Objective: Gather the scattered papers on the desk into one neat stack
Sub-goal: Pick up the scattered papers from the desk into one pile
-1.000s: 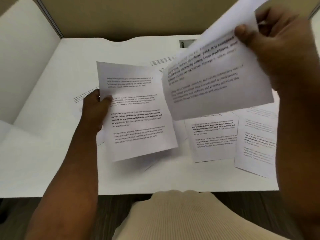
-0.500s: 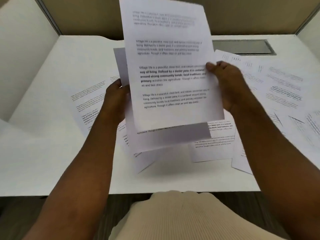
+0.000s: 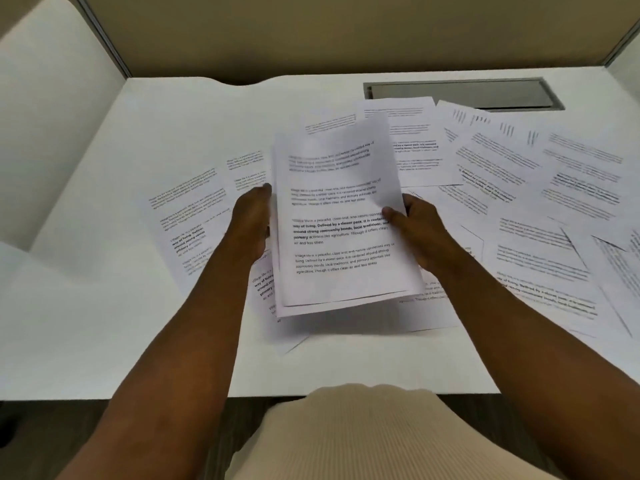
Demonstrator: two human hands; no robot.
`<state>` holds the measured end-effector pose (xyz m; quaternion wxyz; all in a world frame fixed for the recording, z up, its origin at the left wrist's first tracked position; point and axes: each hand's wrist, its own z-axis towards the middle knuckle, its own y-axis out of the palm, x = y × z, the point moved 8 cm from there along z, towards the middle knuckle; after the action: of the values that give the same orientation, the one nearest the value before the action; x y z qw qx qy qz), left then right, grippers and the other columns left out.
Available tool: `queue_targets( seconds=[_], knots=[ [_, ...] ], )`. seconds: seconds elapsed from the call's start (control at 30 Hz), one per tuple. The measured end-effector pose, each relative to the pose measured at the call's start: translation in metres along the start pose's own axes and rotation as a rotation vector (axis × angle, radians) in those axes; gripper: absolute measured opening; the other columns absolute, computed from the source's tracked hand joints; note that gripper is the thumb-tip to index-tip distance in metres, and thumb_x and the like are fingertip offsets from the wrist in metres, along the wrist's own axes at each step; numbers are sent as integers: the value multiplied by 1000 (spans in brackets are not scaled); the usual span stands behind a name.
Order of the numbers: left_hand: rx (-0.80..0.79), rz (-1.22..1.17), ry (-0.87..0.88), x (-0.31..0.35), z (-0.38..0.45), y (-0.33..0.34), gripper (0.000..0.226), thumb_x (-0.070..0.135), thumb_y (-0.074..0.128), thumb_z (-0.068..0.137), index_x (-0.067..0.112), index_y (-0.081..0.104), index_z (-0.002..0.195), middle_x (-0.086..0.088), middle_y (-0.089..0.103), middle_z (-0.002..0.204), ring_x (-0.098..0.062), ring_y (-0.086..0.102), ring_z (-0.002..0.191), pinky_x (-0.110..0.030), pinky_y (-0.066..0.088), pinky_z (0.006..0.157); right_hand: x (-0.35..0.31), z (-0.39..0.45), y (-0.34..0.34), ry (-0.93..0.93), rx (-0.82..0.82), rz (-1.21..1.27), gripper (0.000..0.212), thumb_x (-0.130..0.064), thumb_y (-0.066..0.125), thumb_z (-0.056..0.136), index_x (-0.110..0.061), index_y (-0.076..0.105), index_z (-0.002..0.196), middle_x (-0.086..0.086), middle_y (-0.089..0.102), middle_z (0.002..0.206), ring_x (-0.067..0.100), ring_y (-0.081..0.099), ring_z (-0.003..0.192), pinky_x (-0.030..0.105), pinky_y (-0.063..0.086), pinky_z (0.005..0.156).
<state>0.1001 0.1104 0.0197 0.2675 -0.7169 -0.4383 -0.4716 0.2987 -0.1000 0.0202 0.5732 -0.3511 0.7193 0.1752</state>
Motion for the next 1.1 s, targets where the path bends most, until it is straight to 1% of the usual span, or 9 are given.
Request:
queue_targets(
  seconds=[0.1, 0.27, 0.33, 0.4, 0.5, 0.7, 0.87, 0.97, 1.1],
  knots=[
    [109, 201, 16, -11, 12, -23, 25, 29, 54, 96, 12, 62, 113, -6, 69, 99, -21, 67, 80, -29, 53, 67, 6, 3, -6, 3, 38, -27, 21, -19, 64, 90, -19, 63, 111, 4, 69, 109, 26, 67, 101, 48, 53, 93],
    [538, 735, 147, -1, 17, -110, 36, 19, 65, 85, 6, 60, 119, -18, 62, 122, -35, 57, 115, -35, 42, 98, 15, 7, -20, 13, 75, -30, 26, -18, 62, 92, -17, 61, 118, 5, 67, 114, 26, 65, 105, 47, 51, 97],
    [676, 792, 32, -3, 17, -145, 52, 20, 66, 84, 1, 49, 130, -25, 49, 134, -39, 48, 124, -42, 39, 102, 17, 8, -23, 23, 88, -11, 28, -18, 62, 92, -16, 61, 120, 5, 67, 116, 26, 64, 106, 46, 50, 99],
    [754, 807, -208, -11, 13, -170, 80, 30, 75, 79, 0, 33, 140, -25, 33, 144, -39, 36, 132, -48, 34, 107, 18, 10, -25, 31, 103, 2, 28, -17, 62, 93, -16, 61, 121, 4, 67, 115, 26, 64, 107, 45, 50, 99],
    [760, 795, -399, -9, 24, -192, 104, 41, 86, 66, 0, 27, 141, -24, 31, 143, -36, 33, 133, -46, 34, 106, 18, 12, -23, 47, 104, 33, 28, -15, 61, 93, -16, 62, 121, 0, 67, 108, 25, 64, 104, 42, 51, 96],
    [552, 912, -587, -26, 71, -220, 104, 49, 91, 47, 1, 44, 126, -21, 59, 122, -36, 54, 113, -45, 45, 95, 17, 18, -23, 50, 109, 36, 29, -16, 62, 92, -17, 63, 121, 2, 69, 111, 22, 67, 99, 44, 53, 95],
    [535, 916, -400, -3, 68, -202, 71, 34, 83, 68, 0, 59, 125, -21, 61, 126, -39, 58, 118, -45, 48, 99, 17, 21, -26, 44, 122, 40, 27, -17, 63, 92, -19, 64, 119, 2, 70, 112, 25, 67, 102, 44, 54, 92],
    [669, 818, -111, 28, 44, -189, 44, 15, 68, 78, -1, 62, 119, -21, 64, 123, -40, 62, 112, -46, 52, 94, 17, 21, -27, 37, 131, 48, 28, -16, 62, 92, -17, 64, 120, 1, 70, 110, 20, 67, 97, 37, 55, 88],
    [718, 911, 281, 96, 10, -154, 33, 19, 55, 88, 2, 67, 114, -23, 67, 117, -43, 62, 108, -47, 52, 92, 20, 23, -30, 36, 143, 57, 21, -16, 63, 91, -22, 66, 111, 2, 71, 108, 25, 67, 100, 46, 54, 92]
  ],
)
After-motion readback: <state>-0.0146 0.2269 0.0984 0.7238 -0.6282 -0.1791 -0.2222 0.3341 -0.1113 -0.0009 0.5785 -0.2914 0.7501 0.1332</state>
